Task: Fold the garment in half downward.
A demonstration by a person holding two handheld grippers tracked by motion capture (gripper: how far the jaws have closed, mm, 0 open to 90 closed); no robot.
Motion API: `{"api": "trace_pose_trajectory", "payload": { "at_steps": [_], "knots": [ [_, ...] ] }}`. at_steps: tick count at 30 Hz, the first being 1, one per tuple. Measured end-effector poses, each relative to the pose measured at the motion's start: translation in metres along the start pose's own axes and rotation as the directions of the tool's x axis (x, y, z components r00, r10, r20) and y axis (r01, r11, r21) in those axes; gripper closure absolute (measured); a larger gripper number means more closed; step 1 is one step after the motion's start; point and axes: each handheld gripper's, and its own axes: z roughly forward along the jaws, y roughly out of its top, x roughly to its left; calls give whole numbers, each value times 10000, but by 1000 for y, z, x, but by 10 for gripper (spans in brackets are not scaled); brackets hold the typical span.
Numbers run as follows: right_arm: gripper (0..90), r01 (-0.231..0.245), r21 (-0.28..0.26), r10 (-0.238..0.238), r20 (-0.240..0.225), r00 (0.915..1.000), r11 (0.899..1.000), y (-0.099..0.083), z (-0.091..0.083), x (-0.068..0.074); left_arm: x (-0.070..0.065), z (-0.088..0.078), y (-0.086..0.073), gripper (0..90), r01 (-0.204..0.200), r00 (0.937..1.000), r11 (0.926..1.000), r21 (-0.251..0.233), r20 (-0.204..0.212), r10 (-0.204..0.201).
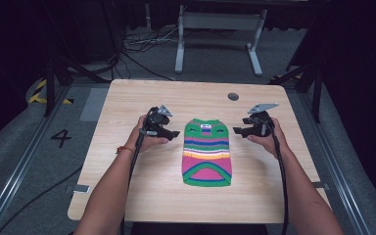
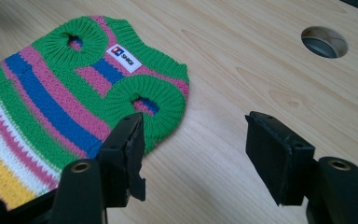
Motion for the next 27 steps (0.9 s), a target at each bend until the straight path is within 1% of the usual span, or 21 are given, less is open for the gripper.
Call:
{"api": "trace_pose_trajectory", "payload": {
  "at_steps": [1,3,4,5,7,9,11,13,14,15,17,18,19,20,21,22,26,27],
  "knots": [
    [388,-32,-30,32,-30,10000,10000,2,3,0,0,1,2,310,-65,10000,10000,0,-64,65],
    [400,-37,-47,36,-92,10000,10000,6,8,0,0,7,7,313,-38,10000,10000,90,-3,38],
    [405,41,-74,-42,-61,10000,10000,8,10,2,-1,10,11,312,-69,10000,10000,64,-24,69],
    [405,-20,15,20,-195,9998,10000,9,15,2,-1,12,13,314,-37,10000,10000,90,-9,37],
    [408,-36,65,38,-222,9997,10000,12,20,2,-1,17,17,334,-60,10000,10000,80,-77,60],
    [415,-54,164,57,-203,9998,9999,14,26,2,-1,23,21,344,63,10000,9998,213,-3,-63],
    [423,-122,196,125,-172,9998,9997,17,31,1,-1,30,24,345,82,9999,9996,274,-84,-80],
    [436,-54,265,56,-81,10000,9996,18,36,2,0,36,26,346,247,9996,9992,313,-156,-243],
    [436,12,363,-13,24,10000,9993,18,40,2,0,39,27,346,309,9993,9992,266,-219,-303],
    [440,-75,388,70,123,9999,9992,17,43,2,0,43,28,343,413,9988,9988,247,-265,-407],
    [469,-293,439,290,92,9995,9986,14,49,1,0,48,29,332,454,9980,9988,203,-459,-445],
    [469,-283,508,279,82,9996,9983,14,51,0,0,51,29,332,524,9973,9985,169,-531,-515],
    [469,-283,508,279,82,9996,9983,14,51,0,0,51,29,331,524,9973,9985,169,-531,-515],
    [475,-323,518,318,103,9994,9981,13,52,0,-1,53,29,331,633,9965,9979,144,-556,-624],
    [486,-432,463,435,-35,9990,9980,12,53,-1,-1,55,29,332,742,9958,9972,89,-536,-736],
    [486,-479,416,485,-124,9987,9980,12,54,-1,-2,57,30,333,746,9957,9972,94,-552,-740],
    [491,-367,302,373,-196,9991,9989,13,54,0,-1,63,29,332,868,9945,9960,227,-613,-853],
    [492,-352,314,358,-175,9992,9989,13,56,0,-1,64,28,328,994,9935,9949,179,-572,-982]
  ]
}}
